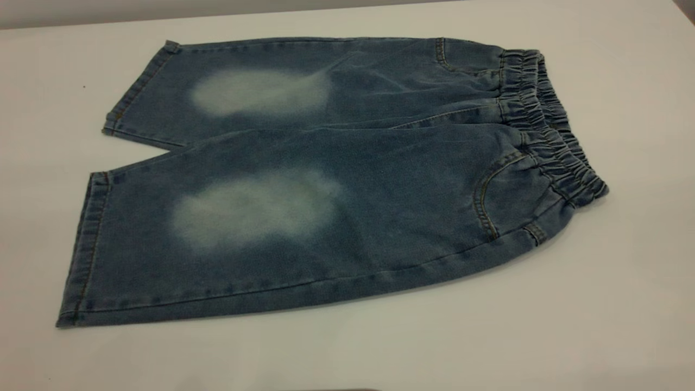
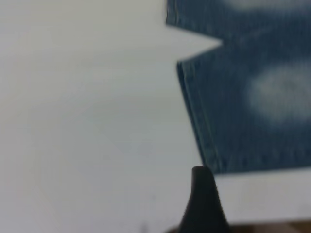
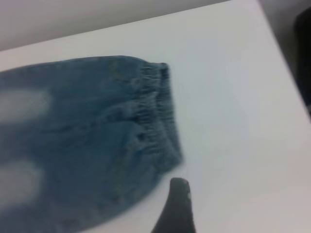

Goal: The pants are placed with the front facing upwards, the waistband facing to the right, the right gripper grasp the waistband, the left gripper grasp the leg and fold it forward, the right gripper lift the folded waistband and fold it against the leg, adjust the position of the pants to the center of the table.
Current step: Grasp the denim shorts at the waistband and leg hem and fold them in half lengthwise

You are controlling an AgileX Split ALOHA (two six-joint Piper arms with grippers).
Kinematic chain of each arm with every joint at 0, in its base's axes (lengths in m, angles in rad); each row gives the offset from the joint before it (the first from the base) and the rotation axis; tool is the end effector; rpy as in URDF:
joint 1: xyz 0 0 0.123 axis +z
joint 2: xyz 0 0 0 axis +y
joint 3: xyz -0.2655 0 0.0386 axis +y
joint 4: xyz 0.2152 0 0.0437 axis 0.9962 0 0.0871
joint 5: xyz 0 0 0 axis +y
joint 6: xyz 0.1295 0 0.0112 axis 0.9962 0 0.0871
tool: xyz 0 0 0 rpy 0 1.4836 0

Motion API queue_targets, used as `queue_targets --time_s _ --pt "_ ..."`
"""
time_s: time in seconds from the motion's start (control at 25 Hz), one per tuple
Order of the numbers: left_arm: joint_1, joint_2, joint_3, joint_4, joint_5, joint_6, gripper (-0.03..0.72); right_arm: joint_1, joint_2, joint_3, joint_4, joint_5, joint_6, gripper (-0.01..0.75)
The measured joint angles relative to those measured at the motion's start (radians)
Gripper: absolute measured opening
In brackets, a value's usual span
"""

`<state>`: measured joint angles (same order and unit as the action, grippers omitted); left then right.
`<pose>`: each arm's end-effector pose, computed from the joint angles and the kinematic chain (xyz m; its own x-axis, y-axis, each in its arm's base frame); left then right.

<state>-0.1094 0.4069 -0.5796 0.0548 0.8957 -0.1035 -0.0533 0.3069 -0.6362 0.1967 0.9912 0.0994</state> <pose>0.0805 -0.0033 0.2664 -0.5935 -0.0043 -0.8049 0.0339 0.9990 -0.0304 0.0573 0.0182 0.2821 -0.5414 0.2330 -0.8079 0.0271 0.9652 0.2602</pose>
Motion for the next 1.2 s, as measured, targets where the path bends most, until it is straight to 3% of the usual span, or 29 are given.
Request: queue_targets --time_s 0.24,0.52,1.0,1.2 --pt "0.000 0.323 -0.073 -0.008 -0.237 -0.053 0.482 0.000 0.326 -0.026 0.238 -0.145 -0.152 0.568" --pt "0.000 0.627 -0.107 -0.038 -0.458 -0.100 0.482 0.000 0.703 -0.028 0.677 -0.229 -0.580 0.568" --pt "0.000 0.777 -0.126 -0.045 -0.612 -0.103 0.482 0.000 1.274 -0.037 1.077 -0.345 -0.984 0.605" --pt "0.000 0.777 -0.126 -0.045 -0.642 -0.103 0.482 0.000 1.466 -0.093 1.151 -0.369 -1.075 0.616"
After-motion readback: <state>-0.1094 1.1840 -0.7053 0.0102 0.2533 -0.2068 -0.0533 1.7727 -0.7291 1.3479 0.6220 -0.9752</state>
